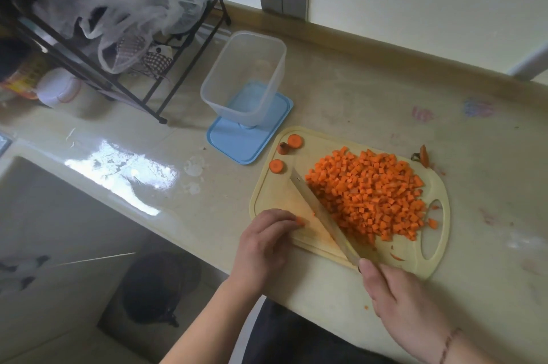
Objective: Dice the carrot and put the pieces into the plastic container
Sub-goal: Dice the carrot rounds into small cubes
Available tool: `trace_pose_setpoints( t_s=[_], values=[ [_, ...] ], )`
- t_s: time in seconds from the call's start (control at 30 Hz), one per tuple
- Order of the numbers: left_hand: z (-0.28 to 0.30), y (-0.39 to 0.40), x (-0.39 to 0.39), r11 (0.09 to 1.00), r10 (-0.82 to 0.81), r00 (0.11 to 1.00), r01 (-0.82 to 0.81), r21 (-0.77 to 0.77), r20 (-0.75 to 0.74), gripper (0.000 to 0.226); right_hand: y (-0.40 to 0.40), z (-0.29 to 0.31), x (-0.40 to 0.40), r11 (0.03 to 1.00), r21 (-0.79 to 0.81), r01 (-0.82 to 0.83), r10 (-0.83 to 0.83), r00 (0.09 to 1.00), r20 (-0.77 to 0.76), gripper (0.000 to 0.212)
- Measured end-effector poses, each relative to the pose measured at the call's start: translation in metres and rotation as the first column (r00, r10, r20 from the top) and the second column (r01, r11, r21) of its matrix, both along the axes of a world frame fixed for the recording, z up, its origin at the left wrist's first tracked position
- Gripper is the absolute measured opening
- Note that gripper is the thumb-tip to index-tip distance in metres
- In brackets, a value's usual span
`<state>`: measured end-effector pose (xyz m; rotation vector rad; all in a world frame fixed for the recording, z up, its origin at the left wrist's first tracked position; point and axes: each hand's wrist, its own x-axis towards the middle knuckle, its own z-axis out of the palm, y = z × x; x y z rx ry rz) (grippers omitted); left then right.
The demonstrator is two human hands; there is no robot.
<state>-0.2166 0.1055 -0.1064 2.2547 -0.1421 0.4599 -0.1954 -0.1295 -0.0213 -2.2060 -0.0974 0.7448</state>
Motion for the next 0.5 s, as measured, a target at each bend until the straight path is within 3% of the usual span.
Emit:
trace_pose_setpoints(
  t_s=[0.07,0.13,0.23,0.33,0.5],
  values=[
    [0.009,-0.001,0.000,0.968,0.196,0.979,-0.202,-0.147,-0.058,0.031,0.001,0.000,-0.004,0.999,0.043,-0.031,0.032,0.999,-0.019,0.048],
    [0.016,0.000,0.005,0.874,0.377,0.911,-0.410,-0.260,-0.168,0.037,0.003,-0.005,-0.009,0.996,0.056,-0.075,0.077,0.997,-0.031,0.050],
    [0.023,0.009,0.018,0.774,0.494,0.830,-0.555,-0.306,-0.259,0.055,0.006,-0.013,-0.013,0.993,0.090,-0.082,0.083,0.997,-0.001,0.061],
    [0.032,0.017,0.039,0.818,0.473,0.851,-0.520,-0.245,-0.230,0.058,0.003,-0.010,-0.005,0.993,0.112,-0.027,0.038,0.995,-0.094,0.035],
    [0.044,0.019,0.084,0.978,0.198,0.976,-0.191,0.084,-0.089,0.023,-0.006,-0.007,0.007,0.978,0.068,0.198,-0.174,0.949,-0.261,0.061]
  ],
)
